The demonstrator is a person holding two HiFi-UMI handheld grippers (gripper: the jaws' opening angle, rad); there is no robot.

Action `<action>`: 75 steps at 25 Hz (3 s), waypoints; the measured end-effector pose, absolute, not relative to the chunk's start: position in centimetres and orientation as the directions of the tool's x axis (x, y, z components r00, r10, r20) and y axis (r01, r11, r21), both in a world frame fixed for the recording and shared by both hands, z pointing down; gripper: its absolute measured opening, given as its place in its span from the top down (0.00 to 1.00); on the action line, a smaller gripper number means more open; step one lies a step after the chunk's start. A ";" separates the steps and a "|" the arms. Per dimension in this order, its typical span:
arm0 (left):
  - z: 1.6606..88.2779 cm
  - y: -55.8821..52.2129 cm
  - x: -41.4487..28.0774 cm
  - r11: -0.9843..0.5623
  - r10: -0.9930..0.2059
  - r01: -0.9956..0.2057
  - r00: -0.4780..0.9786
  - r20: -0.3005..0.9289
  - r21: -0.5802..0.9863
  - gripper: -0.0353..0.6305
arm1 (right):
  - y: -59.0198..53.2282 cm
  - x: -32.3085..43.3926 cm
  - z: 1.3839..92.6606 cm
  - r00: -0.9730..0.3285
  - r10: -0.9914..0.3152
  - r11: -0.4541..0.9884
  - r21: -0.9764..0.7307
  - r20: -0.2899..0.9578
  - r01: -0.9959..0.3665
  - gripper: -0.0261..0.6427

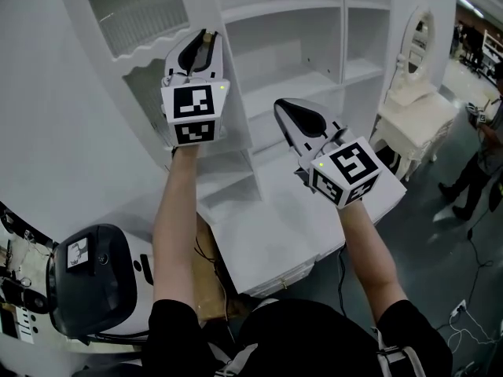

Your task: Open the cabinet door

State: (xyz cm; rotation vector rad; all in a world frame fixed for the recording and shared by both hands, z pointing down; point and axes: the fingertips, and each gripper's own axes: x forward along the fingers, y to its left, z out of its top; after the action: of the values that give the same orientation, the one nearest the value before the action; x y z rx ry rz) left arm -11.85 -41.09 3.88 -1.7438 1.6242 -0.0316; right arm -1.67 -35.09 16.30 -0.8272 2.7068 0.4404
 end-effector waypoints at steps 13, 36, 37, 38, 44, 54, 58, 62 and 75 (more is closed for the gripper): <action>3.9 -34.4 -11.4 -0.023 -0.845 -0.934 0.209 -0.492 -0.357 0.83 | -32.1 -0.9 17.0 -0.837 -0.423 0.835 0.210 -0.346 -0.509 0.93; 4.0 -22.6 -15.7 -0.395 -0.742 -0.906 0.411 -0.530 -0.149 0.82 | -26.9 -7.6 17.3 -0.847 -0.397 0.868 0.155 -0.355 -0.472 0.93; 4.0 -22.0 -16.1 -0.406 -0.738 -0.902 0.417 -0.531 -0.145 0.82 | -26.4 -8.0 17.3 -0.847 -0.396 0.869 0.154 -0.354 -0.471 0.93; 3.9 -21.4 -16.4 -0.415 -0.734 -0.899 0.422 -0.533 -0.140 0.82 | -26.0 -8.4 17.3 -0.848 -0.395 0.870 0.154 -0.354 -0.469 0.93; 3.9 -18.3 -19.2 -0.490 -0.700 -0.864 0.467 -0.540 -0.112 0.82 | -23.3 -10.9 17.0 -0.849 -0.390 0.872 0.153 -0.357 -0.465 0.93; 4.2 -13.4 -25.6 -0.478 -0.689 -0.867 0.468 -0.553 -0.139 0.80 | -19.3 -16.7 17.0 -0.853 -0.389 0.868 0.171 -0.347 -0.466 0.93; 4.2 -13.0 -25.9 -0.484 -0.686 -0.863 0.478 -0.548 -0.147 0.80 | -19.2 -16.9 17.0 -0.852 -0.391 0.867 0.171 -0.348 -0.468 0.93; 4.1 -13.0 -26.0 -0.481 -0.684 -0.863 0.478 -0.551 -0.154 0.80 | -19.3 -17.0 17.2 -0.852 -0.396 0.865 0.173 -0.342 -0.471 0.93; 5.4 -12.7 -26.9 -0.390 -0.713 -0.904 0.418 -0.563 -0.176 0.79 | -19.6 -16.5 17.9 -0.847 -0.417 0.856 0.171 -0.329 -0.488 0.93</action>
State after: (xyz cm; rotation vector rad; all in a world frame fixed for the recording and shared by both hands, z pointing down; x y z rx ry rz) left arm -26.85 -12.68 5.41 -2.2196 1.3720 0.5577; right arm -16.45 -19.59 17.92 -0.6856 2.7508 0.3603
